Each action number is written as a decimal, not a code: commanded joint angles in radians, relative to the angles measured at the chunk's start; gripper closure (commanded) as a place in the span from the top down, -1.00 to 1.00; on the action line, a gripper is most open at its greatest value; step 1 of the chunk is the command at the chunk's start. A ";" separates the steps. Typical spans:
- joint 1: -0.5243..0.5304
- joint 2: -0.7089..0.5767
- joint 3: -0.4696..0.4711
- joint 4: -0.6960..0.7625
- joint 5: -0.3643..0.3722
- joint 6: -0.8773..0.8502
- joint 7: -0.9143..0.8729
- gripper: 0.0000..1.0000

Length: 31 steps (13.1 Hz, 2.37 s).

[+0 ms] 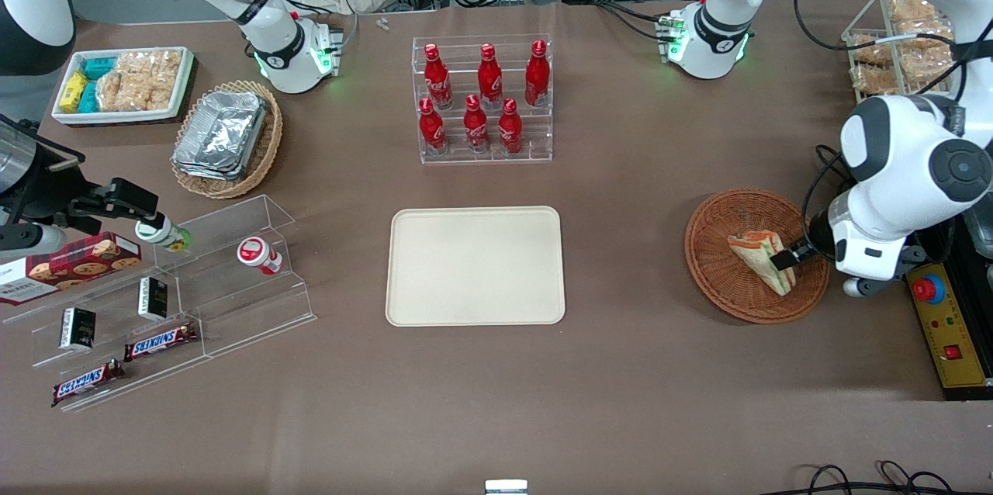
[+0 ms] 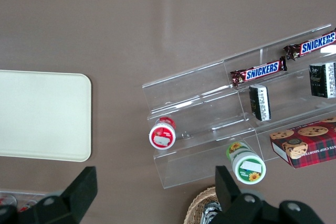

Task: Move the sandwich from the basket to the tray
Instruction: 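Lower the open left gripper over the wrapped sandwich in the wicker basket, then close the left gripper on the sandwich's wrapped end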

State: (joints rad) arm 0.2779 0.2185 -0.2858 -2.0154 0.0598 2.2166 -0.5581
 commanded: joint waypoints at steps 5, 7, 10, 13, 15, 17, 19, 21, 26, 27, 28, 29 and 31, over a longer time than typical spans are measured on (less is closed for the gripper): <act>0.004 0.015 0.011 -0.108 0.002 0.163 -0.101 0.97; 0.003 0.038 0.011 -0.106 0.003 0.175 -0.147 0.98; 0.003 0.074 0.011 -0.108 0.000 0.213 -0.226 0.97; 0.001 0.093 0.011 -0.108 -0.005 0.215 -0.265 0.97; 0.003 0.102 0.010 -0.115 -0.005 0.215 -0.269 0.97; 0.004 0.117 0.010 -0.117 -0.006 0.219 -0.270 0.97; 0.004 0.124 0.010 -0.117 -0.006 0.224 -0.293 0.70; 0.003 0.124 0.010 -0.115 -0.006 0.224 -0.295 -0.57; 0.001 0.111 0.010 -0.102 -0.005 0.210 -0.284 -1.00; 0.000 0.104 0.008 -0.100 -0.003 0.206 -0.280 -1.00; -0.002 0.088 0.007 -0.092 0.000 0.187 -0.278 -1.00; -0.006 0.070 0.004 -0.079 0.003 0.151 -0.276 -1.00; -0.008 0.049 -0.013 -0.008 0.006 0.028 -0.273 -1.00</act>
State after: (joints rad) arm 0.2749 0.3118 -0.2850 -2.0753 0.0567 2.3527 -0.8292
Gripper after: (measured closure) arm 0.767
